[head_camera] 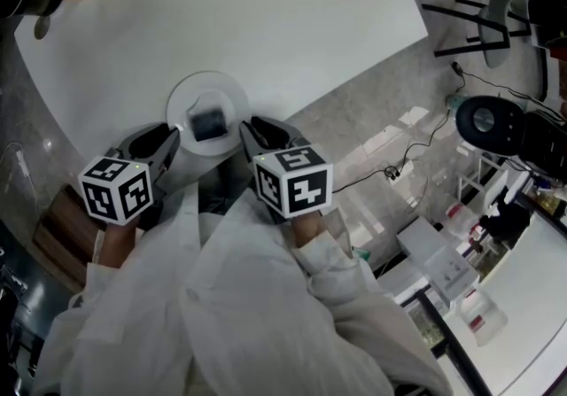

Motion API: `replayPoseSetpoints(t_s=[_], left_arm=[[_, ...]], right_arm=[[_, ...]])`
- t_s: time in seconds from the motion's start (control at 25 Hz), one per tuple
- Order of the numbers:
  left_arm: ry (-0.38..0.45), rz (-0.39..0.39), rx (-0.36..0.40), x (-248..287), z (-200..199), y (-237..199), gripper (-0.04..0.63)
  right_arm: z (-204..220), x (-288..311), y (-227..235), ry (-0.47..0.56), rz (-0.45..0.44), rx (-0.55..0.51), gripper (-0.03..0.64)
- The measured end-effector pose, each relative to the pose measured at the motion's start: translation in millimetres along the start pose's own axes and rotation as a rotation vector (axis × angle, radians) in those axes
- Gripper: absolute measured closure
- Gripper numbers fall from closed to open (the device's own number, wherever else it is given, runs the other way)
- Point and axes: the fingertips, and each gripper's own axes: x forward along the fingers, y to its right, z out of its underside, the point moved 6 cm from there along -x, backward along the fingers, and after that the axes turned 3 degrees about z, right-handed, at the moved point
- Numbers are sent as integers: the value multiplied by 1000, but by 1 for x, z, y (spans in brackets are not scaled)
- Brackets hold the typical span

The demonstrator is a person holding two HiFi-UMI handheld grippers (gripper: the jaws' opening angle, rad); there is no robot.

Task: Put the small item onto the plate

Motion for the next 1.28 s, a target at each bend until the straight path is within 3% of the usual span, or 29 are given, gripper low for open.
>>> replayPoseSetpoints(t_s=[0.36, 1.28], left_arm=[[15, -44, 22, 1, 2, 3, 512], [30, -2, 46, -9, -10, 11, 514]], right_arm=[[3, 1, -3, -6, 6, -19, 557], [-2, -16, -6, 26, 44, 15, 558]])
